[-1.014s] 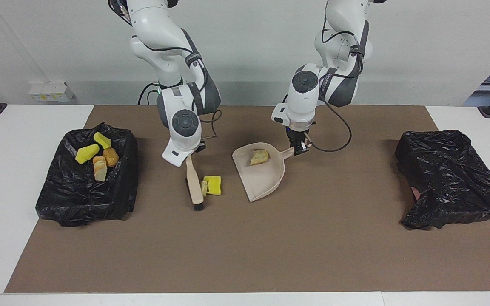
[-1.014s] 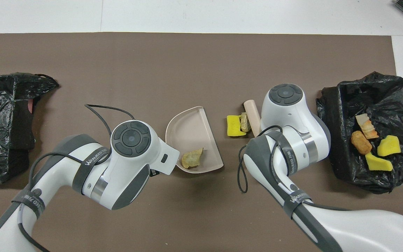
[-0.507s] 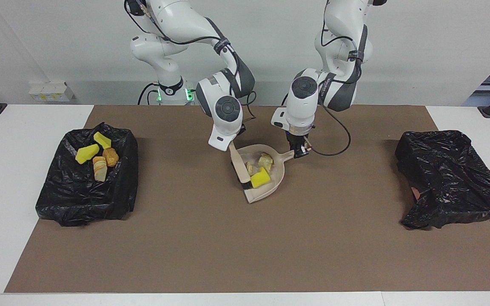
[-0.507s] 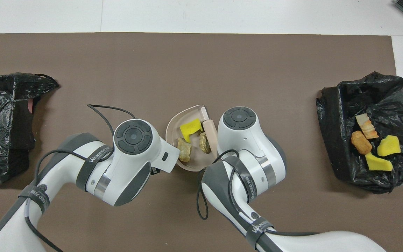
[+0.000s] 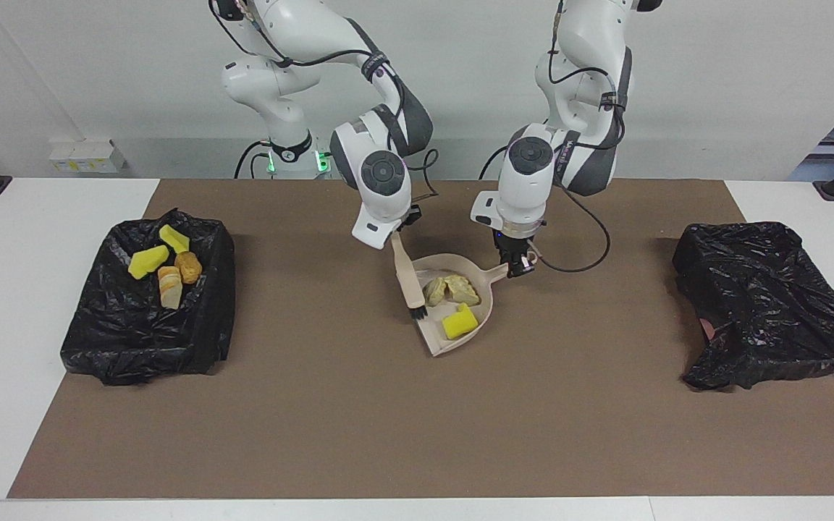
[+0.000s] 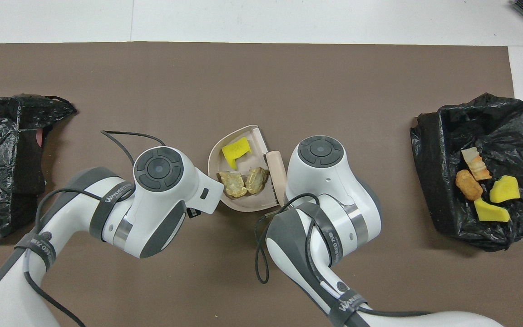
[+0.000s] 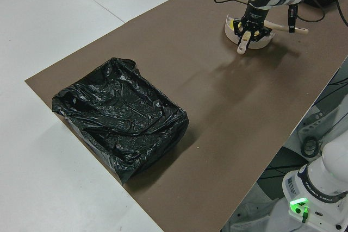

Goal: Sweep and dump trash in bin
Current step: 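Drop the brush with the right gripper while the left gripper lifts the dustpan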

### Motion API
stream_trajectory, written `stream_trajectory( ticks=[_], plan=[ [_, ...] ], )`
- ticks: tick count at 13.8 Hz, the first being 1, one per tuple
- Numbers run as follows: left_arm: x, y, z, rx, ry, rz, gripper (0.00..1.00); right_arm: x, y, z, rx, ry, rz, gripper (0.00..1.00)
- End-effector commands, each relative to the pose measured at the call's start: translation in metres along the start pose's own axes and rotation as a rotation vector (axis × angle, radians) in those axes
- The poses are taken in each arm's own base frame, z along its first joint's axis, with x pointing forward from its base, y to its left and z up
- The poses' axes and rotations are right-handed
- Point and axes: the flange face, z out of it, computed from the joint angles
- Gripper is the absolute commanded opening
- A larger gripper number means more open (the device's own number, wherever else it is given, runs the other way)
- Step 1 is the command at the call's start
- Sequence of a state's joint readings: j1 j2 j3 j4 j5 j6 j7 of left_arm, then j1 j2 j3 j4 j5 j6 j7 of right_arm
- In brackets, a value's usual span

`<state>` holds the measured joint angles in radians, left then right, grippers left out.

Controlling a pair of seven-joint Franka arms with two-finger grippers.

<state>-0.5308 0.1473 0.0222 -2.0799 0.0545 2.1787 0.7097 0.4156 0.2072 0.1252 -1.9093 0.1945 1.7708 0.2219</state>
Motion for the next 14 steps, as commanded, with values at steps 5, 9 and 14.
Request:
stream_trajectory(
  ticks=[5, 9, 14],
  plan=[
    [-0.025, -0.039, -0.002, 0.022, 0.004, 0.038, 0.0, -0.073, -0.002, -0.039, 0.006, 0.005, 0.175, 0.0],
    [-0.063, -0.08, -0.022, 0.023, 0.005, 0.138, 0.0, -0.111, -0.032, -0.012, 0.036, 0.016, 0.252, 0.0],
    [-0.123, -0.138, -0.063, 0.019, -0.004, 0.228, 0.0, -0.148, -0.116, 0.046, -0.01, -0.006, 0.245, 0.0]
  ],
)
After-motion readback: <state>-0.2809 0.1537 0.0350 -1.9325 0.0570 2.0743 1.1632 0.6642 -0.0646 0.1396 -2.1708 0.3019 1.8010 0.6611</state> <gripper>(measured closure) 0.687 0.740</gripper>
